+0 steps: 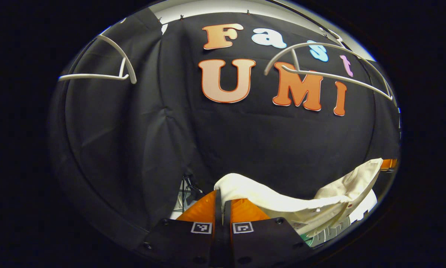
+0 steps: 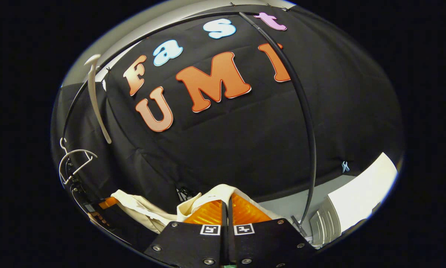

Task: Grasp the clothes on the hanger with both hands and then place them into the laundry hamper below.

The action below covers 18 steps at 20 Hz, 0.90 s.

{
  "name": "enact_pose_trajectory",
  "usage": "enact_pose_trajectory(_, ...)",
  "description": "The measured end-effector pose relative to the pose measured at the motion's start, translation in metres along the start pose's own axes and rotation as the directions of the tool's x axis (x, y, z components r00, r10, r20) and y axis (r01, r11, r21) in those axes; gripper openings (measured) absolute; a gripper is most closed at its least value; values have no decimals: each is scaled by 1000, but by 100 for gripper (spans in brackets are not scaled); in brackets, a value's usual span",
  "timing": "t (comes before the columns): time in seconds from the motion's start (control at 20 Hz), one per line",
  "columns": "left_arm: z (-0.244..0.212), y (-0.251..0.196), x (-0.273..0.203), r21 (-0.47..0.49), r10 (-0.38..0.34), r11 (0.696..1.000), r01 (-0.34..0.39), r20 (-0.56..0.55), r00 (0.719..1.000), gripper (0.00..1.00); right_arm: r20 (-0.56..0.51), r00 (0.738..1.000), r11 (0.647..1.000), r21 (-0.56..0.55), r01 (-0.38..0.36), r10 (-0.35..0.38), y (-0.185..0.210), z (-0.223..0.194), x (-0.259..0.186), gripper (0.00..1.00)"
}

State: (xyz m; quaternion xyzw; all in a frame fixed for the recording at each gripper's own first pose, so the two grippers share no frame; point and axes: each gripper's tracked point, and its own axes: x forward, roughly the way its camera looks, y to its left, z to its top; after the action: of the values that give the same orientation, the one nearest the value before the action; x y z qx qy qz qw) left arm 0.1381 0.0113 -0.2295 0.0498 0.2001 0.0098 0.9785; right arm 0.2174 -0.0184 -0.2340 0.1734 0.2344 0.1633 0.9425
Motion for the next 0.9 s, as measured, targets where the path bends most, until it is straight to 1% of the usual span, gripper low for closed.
enact_pose_trajectory(0.15, -26, -39, -3, -4, -67, 998, 66, -51, 996, 6, -45, 999, 1000, 9, 17, -16, 3, -36, -7, 0)
enact_pose_trajectory(0.25, -41, -62, -5, 16, -107, 994, 109, -81, 991, 6, -71, 997, 999, 8, 31, -30, 3, -59, -12, 0)
enact_pose_trajectory(0.45, -92, -108, -10, 27, -176, 983, 184, -178, 968, 6, -134, 989, 998, -21, 64, -66, 5, -109, -20, 0)
enact_pose_trajectory(0.65, -147, -146, -19, 22, -224, 971, 240, -277, 934, 6, -222, 969, 994, -58, 94, -104, 7, -168, -22, 0)
enact_pose_trajectory(0.8, -182, -169, -21, 25, -251, 960, 278, -352, 902, 6, -282, 948, 988, -87, 128, -148, -1, -205, -21, 0)
enact_pose_trajectory(0.9, -207, -181, -20, 22, -263, 955, 297, -406, 875, 6, -319, 929, 981, -108, 160, -187, -11, -230, -19, 0)
